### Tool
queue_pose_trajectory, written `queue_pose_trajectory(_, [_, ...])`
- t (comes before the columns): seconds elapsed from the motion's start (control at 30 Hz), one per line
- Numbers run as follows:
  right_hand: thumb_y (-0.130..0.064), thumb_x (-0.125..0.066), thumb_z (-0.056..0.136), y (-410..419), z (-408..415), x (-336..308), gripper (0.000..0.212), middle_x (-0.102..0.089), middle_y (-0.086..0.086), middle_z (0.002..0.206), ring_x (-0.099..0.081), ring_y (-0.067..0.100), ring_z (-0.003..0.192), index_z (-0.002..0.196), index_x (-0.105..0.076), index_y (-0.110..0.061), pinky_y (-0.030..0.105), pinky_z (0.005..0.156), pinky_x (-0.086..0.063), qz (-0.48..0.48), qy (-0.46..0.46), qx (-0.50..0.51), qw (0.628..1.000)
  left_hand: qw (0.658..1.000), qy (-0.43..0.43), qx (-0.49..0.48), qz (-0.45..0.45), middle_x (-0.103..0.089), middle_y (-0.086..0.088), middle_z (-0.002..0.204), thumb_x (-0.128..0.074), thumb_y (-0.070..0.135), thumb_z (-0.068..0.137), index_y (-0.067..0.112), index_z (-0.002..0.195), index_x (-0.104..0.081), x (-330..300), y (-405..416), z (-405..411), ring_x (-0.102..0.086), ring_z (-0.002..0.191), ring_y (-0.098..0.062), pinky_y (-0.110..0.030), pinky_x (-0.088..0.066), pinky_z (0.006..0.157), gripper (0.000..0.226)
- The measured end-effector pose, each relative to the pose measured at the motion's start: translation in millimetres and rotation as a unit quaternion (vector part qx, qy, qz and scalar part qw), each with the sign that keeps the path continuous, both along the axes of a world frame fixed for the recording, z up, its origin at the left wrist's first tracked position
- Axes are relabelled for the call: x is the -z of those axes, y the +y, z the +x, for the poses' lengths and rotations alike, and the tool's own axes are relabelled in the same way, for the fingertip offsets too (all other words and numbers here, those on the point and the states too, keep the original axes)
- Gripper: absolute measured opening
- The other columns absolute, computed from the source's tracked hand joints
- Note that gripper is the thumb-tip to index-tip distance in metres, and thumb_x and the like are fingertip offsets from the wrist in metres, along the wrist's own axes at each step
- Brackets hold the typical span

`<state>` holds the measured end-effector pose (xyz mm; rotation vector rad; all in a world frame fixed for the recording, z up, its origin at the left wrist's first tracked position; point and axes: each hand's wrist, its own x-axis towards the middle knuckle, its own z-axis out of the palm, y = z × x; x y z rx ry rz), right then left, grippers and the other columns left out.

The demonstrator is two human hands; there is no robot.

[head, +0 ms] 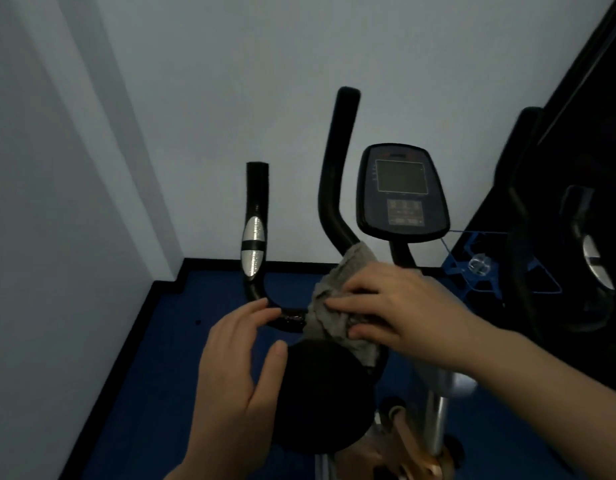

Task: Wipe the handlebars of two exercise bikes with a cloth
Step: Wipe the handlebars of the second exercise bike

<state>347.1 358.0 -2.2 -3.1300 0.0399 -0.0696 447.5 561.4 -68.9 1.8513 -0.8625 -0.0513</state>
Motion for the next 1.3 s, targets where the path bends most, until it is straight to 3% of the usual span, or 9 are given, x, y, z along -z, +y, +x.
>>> queue_pose_trajectory(0.07, [-0.040, -0.065, 0.079, 3, 12, 11, 0.033, -0.072, -0.005, 0.098, -0.066, 0.017, 0.091, 0.109, -0.070, -0.028, 0.033, 0.094, -0.047, -0.017, 0.004, -0.030, 0.999, 1.000, 0.015, -0.019, -0.001, -0.045, 0.035, 0.124, -0.039, 0.049, 0.082, 0.042, 0.116, -0.053, 1, 4, 5, -0.038, 0.123, 0.008, -0.016, -0.030, 0.095, 0.037])
queue_pose_trajectory(0.2, [-0.033, -0.055, 0.078, 17, 23, 17, 0.027, -0.075, -0.008, 0.094, -0.071, 0.013, 0.081, 0.098, -0.073, -0.028, 0.029, 0.064, -0.058, 0.054, -0.071, -0.043, 0.995, 0.999, 0.017, -0.043, -0.004, -0.046, 0.035, 0.122, -0.038, 0.048, 0.085, 0.044, 0.114, -0.052, -1, 11, 19, -0.039, 0.123, 0.008, -0.012, -0.029, 0.095, 0.033])
queue_pose_trajectory(0.33, [-0.033, -0.067, 0.080, 46, 61, 11, 0.029, -0.075, -0.002, 0.099, -0.069, 0.016, 0.091, 0.108, -0.070, -0.030, 0.037, 0.078, -0.056, 0.221, -0.096, 0.042, 0.970, 0.999, 0.014, -0.043, -0.014, -0.047, 0.033, 0.121, -0.039, 0.047, 0.086, 0.047, 0.112, -0.049, -4, 9, 33, -0.042, 0.122, 0.004, -0.006, -0.028, 0.095, 0.028])
queue_pose_trajectory(0.43, [-0.044, -0.077, 0.069, 47, 62, 8, 0.045, -0.071, -0.008, 0.101, -0.064, 0.007, 0.095, 0.110, -0.064, -0.034, 0.031, 0.083, -0.053, 0.281, -0.058, 0.139, 0.948, 0.999, 0.022, -0.036, -0.024, -0.049, 0.029, 0.121, -0.039, 0.049, 0.085, 0.047, 0.112, -0.049, -5, 9, 46, -0.044, 0.122, 0.001, -0.011, -0.030, 0.095, 0.029])
queue_pose_trajectory(0.53, [-0.052, -0.068, 0.075, 52, 48, 1, 0.046, -0.069, -0.010, 0.102, -0.063, 0.007, 0.094, 0.118, -0.057, -0.037, 0.023, 0.080, -0.048, 0.212, 0.005, 0.177, 0.961, 0.998, 0.038, -0.036, -0.025, -0.051, 0.026, 0.121, -0.039, 0.048, 0.084, 0.046, 0.112, -0.051, -3, 7, 59, -0.044, 0.121, 0.001, -0.011, -0.030, 0.095, 0.030])
queue_pose_trajectory(0.7, [-0.048, -0.049, 0.091, 88, 87, 7, 0.034, -0.067, -0.004, 0.107, -0.061, 0.018, 0.098, 0.118, -0.056, -0.028, 0.030, 0.078, -0.043, 0.156, -0.003, 0.237, 0.959, 0.999, 0.034, -0.006, -0.016, -0.053, 0.025, 0.117, -0.042, 0.044, 0.084, 0.043, 0.111, -0.052, -3, -2, 80, -0.047, 0.117, 0.000, -0.014, -0.032, 0.097, 0.029])
queue_pose_trajectory(1.0, [-0.031, -0.065, 0.085, 92, 124, 18, 0.014, -0.072, -0.010, 0.078, -0.067, 0.002, 0.074, 0.096, -0.072, -0.025, 0.028, 0.070, -0.057, 0.431, -0.201, 0.384, 0.791, 0.993, 0.072, 0.085, -0.041, -0.058, 0.022, 0.106, -0.043, 0.044, 0.085, 0.035, 0.113, -0.055, -20, -29, 119, -0.055, 0.106, -0.002, -0.025, -0.044, 0.089, 0.032])
queue_pose_trajectory(1.07, [-0.026, -0.065, 0.086, 84, 140, 11, 0.014, -0.072, -0.011, 0.080, -0.066, -0.001, 0.074, 0.099, -0.072, -0.026, 0.019, 0.067, -0.055, 0.428, -0.243, 0.392, 0.777, 0.989, 0.082, 0.112, -0.046, -0.060, 0.021, 0.108, -0.044, 0.042, 0.088, 0.033, 0.116, -0.055, -26, -35, 126, -0.056, 0.106, 0.000, -0.023, -0.046, 0.089, 0.032])
queue_pose_trajectory(1.3, [-0.023, -0.064, 0.087, 63, 173, 2, 0.021, -0.072, -0.009, 0.082, -0.067, 0.001, 0.075, 0.107, -0.070, -0.027, 0.024, 0.069, -0.057, 0.446, -0.311, 0.390, 0.743, 0.980, 0.094, 0.168, -0.049, -0.054, 0.023, 0.125, -0.046, 0.031, 0.090, 0.032, 0.133, -0.046, -36, -50, 145, -0.050, 0.117, 0.008, -0.005, -0.038, 0.091, 0.044])
